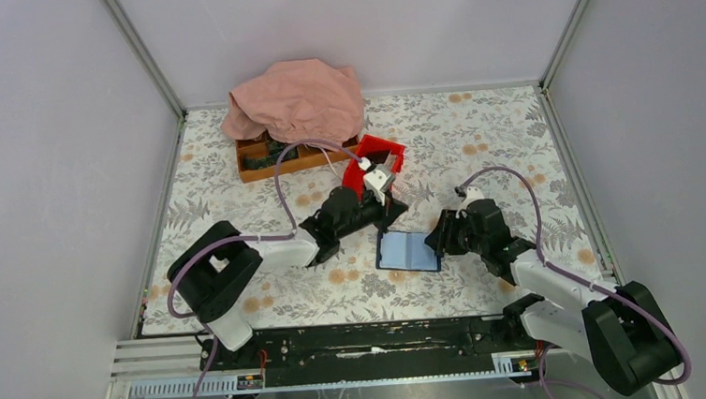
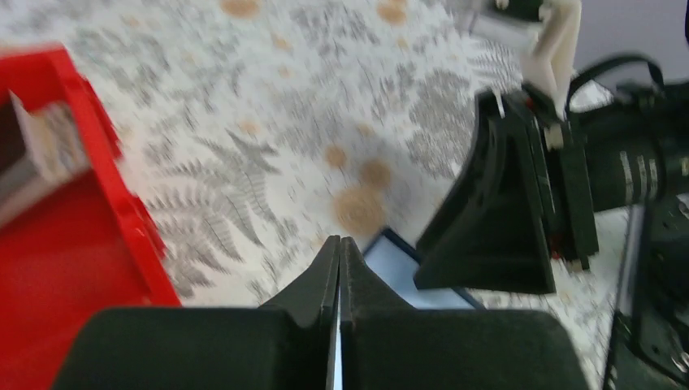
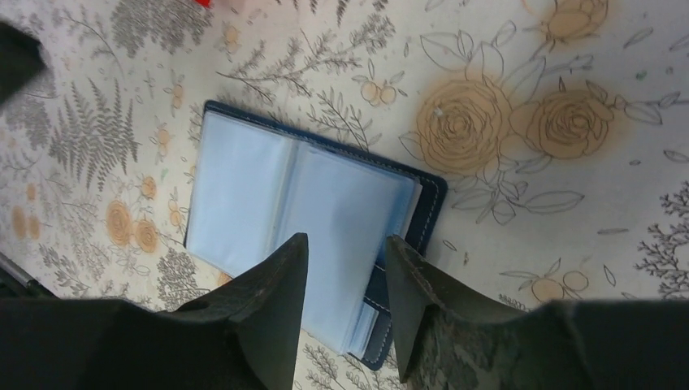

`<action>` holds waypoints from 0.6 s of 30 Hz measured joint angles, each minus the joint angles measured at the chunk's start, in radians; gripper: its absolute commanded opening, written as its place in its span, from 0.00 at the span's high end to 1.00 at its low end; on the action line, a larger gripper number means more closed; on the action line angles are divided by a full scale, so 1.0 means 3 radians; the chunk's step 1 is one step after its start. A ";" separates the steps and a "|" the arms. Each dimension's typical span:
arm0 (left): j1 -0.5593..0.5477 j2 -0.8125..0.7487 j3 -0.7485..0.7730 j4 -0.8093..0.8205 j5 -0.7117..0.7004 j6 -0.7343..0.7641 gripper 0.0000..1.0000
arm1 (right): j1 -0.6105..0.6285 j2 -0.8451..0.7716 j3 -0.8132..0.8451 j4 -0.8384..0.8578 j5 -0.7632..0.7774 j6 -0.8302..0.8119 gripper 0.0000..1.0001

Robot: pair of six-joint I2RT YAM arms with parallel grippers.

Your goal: Take the credit cards out of the card holder

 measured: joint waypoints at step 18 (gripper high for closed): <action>-0.0081 0.0136 -0.0744 -0.0078 0.0287 -0.0729 1.00 | 0.0000 0.0172 -0.0048 0.0057 -0.0280 0.0103 0.84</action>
